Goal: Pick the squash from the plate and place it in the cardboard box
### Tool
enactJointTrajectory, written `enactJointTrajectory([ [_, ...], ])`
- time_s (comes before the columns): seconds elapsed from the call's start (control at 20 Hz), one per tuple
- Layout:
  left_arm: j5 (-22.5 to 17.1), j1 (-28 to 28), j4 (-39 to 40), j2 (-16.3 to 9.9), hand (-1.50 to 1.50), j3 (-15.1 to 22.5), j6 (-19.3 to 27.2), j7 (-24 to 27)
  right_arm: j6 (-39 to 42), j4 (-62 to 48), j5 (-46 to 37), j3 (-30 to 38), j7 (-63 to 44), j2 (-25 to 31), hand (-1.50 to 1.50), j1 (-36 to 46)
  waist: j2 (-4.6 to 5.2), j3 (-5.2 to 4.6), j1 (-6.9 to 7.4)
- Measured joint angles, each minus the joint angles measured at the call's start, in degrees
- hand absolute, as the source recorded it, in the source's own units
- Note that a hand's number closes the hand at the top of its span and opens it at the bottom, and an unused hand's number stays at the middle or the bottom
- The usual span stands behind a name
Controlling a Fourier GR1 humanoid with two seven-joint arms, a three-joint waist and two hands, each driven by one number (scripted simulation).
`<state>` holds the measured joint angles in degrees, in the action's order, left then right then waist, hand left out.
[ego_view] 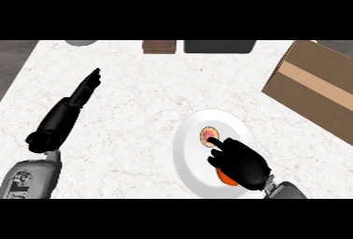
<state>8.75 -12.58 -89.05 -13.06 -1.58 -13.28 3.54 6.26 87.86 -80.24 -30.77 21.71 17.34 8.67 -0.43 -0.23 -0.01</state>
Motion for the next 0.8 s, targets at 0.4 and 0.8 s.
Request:
enactJointTrajectory([
  [0.4,0.2,0.5,0.26,0.14,0.0,-0.29,-0.49,0.86,1.04,-5.58,9.53,11.06,-0.13,-5.15,1.5,4.27,0.44,0.21,0.46],
  [0.8,-0.32,0.67,-0.43,-0.37,0.0,-1.49,-1.35,0.04,6.32,5.91,15.04,19.09,-2.34,-3.88,1.5,6.75,0.28,0.22,-0.2],
])
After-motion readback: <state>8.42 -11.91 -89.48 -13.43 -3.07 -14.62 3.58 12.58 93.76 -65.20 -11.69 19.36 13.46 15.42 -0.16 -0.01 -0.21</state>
